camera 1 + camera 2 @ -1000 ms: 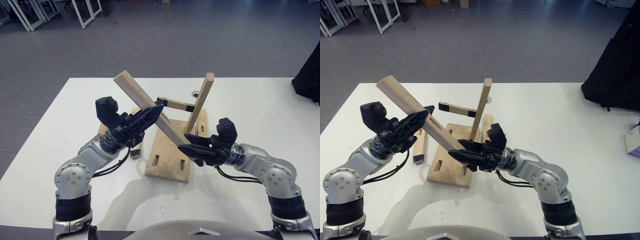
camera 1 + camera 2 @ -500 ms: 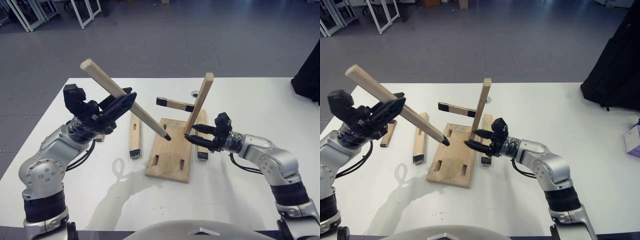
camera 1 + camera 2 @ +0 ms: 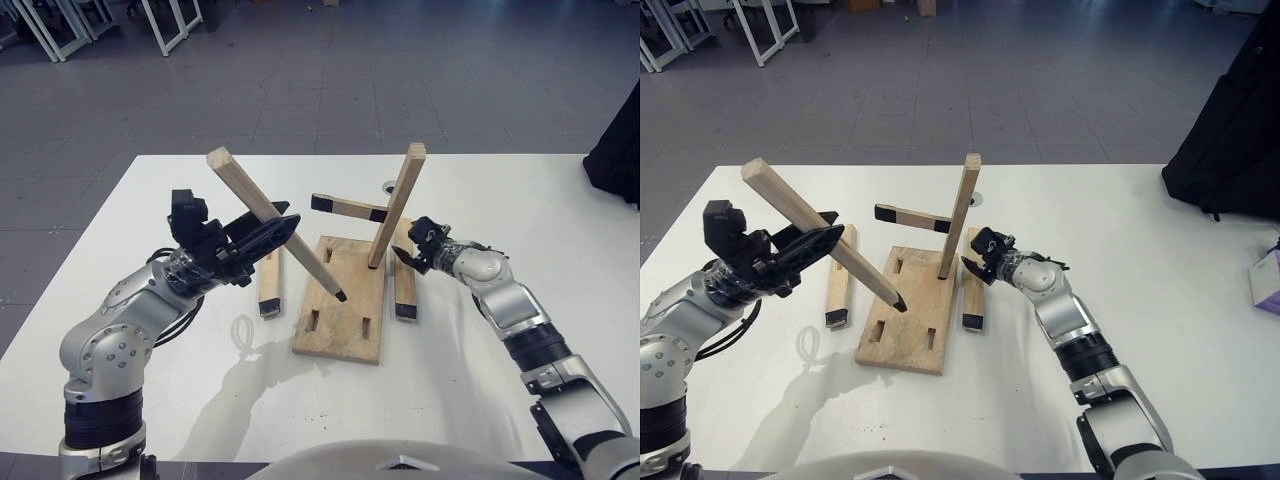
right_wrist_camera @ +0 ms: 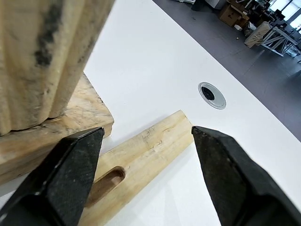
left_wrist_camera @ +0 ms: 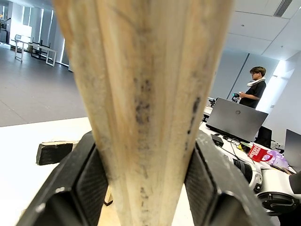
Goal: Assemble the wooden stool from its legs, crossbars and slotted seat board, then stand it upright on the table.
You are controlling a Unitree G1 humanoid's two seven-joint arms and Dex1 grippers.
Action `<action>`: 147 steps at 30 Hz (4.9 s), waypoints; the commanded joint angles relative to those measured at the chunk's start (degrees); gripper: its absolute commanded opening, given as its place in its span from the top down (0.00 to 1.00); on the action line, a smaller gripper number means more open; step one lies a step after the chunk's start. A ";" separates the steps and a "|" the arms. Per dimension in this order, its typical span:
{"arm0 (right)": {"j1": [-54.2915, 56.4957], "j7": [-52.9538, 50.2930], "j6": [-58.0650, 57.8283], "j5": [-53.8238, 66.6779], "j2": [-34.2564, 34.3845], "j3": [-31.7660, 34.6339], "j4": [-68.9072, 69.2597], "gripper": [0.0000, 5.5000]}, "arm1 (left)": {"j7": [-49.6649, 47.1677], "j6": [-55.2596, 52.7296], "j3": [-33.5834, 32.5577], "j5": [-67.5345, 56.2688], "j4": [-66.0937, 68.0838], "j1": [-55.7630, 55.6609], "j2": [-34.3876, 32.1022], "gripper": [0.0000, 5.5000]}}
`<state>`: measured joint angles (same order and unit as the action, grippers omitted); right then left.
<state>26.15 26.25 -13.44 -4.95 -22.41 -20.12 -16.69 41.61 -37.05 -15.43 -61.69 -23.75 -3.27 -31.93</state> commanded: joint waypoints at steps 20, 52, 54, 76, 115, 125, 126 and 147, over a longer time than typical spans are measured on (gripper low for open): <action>4.06 2.26 8.33 -3.40 4.01 4.11 -4.66 0.38 | 17.03 17.73 -1.51 13.15 13.21 -5.79 -0.35 0.63; -5.19 11.22 -8.80 7.04 -1.79 11.90 21.37 0.38 | 37.11 35.74 12.56 32.86 46.08 -16.97 0.52 0.63; -6.18 15.53 -10.93 10.63 -3.25 11.70 24.28 0.38 | 37.09 34.94 12.12 32.45 45.67 -16.90 0.29 0.63; -12.21 30.36 -19.45 19.76 -10.16 1.81 32.09 0.38 | 28.04 20.35 14.79 35.28 46.88 -18.63 -0.36 0.63; 8.33 19.11 15.37 -16.39 -0.67 -19.76 2.66 0.38 | 25.86 20.45 19.95 36.21 46.33 -17.50 -0.39 0.63; 5.01 20.99 14.61 -12.93 -6.39 -11.30 17.79 0.38 | 24.62 20.31 21.45 38.11 48.10 -17.19 -0.78 0.63; 5.26 20.63 14.70 -12.61 -6.38 -10.22 18.81 0.38 | 24.60 20.62 21.63 38.34 48.37 -17.30 -0.78 0.63; 9.01 -1.98 -1.79 14.41 14.17 12.91 13.23 0.38 | 23.95 21.81 23.72 39.06 50.77 -19.20 -1.06 0.63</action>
<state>34.20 25.03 -16.95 12.51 -8.70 -5.22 -0.77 66.91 -11.42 4.24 -29.66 23.58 -26.99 -32.18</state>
